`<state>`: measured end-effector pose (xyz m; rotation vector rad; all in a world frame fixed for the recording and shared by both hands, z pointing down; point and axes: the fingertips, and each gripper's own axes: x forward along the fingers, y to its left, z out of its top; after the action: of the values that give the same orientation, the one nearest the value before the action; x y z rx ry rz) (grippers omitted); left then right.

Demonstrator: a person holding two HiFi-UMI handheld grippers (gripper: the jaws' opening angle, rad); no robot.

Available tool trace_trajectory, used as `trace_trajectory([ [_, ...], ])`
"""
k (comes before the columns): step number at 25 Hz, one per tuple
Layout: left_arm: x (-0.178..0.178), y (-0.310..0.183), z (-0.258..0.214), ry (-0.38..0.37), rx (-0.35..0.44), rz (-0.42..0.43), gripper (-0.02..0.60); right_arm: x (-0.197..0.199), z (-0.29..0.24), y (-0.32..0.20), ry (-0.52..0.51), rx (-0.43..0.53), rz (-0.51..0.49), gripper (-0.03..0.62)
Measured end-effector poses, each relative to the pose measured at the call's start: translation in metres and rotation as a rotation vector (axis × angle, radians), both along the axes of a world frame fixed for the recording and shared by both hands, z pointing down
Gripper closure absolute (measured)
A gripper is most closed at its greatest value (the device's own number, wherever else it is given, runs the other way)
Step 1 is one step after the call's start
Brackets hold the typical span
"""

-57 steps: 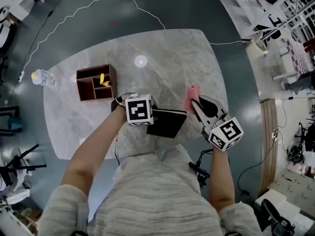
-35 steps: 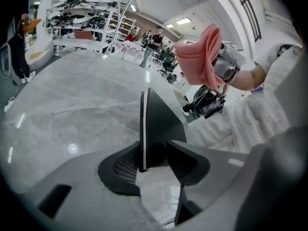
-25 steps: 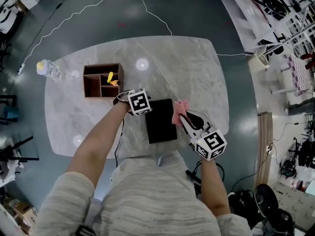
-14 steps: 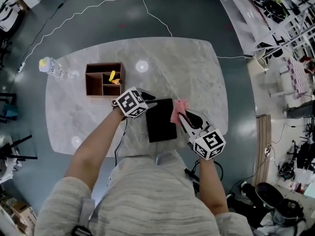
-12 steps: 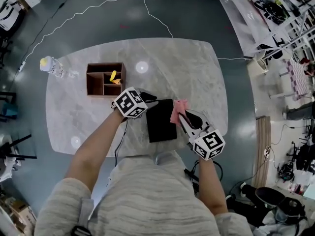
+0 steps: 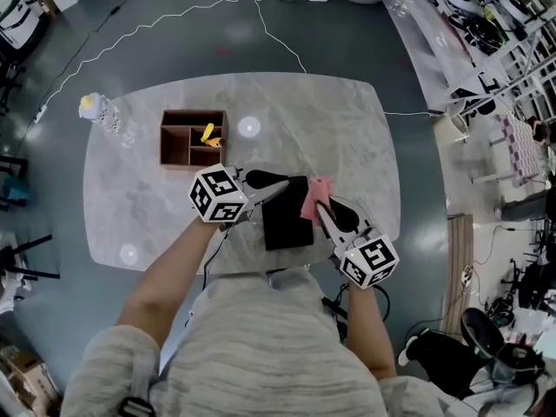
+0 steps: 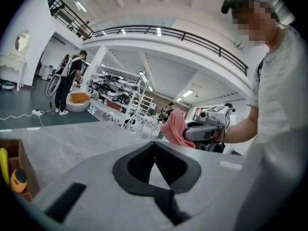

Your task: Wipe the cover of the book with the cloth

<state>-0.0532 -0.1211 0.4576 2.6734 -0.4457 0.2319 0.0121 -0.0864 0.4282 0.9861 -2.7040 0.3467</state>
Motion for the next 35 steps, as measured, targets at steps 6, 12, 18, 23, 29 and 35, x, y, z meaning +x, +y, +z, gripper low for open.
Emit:
trace_trajectory([
  [6, -0.004, 0.016, -0.033, 0.05, 0.115, -0.051, 0.566, -0.003, -0.019, 0.013, -0.011, 0.05, 0.015, 0.537],
  [12, -0.017, 0.027, -0.071, 0.088, 0.292, -0.183, 0.566, -0.003, -0.036, 0.027, -0.028, 0.109, 0.04, 0.537],
  [18, -0.03, 0.047, -0.102, 0.12, 0.402, -0.205, 0.565, -0.01, -0.056, 0.037, -0.055, 0.175, 0.052, 0.537],
  [23, -0.039, 0.064, -0.111, 0.122, 0.413, -0.195, 0.565, -0.018, -0.064, 0.046, -0.056, 0.197, 0.037, 0.539],
  [29, -0.051, 0.076, -0.121, 0.134, 0.424, -0.212, 0.565, -0.021, -0.072, 0.054, -0.05, 0.213, 0.035, 0.539],
  [35, -0.063, 0.083, -0.119, 0.149, 0.395, -0.208, 0.565, -0.023, -0.077, 0.061, -0.053, 0.223, 0.032, 0.539],
])
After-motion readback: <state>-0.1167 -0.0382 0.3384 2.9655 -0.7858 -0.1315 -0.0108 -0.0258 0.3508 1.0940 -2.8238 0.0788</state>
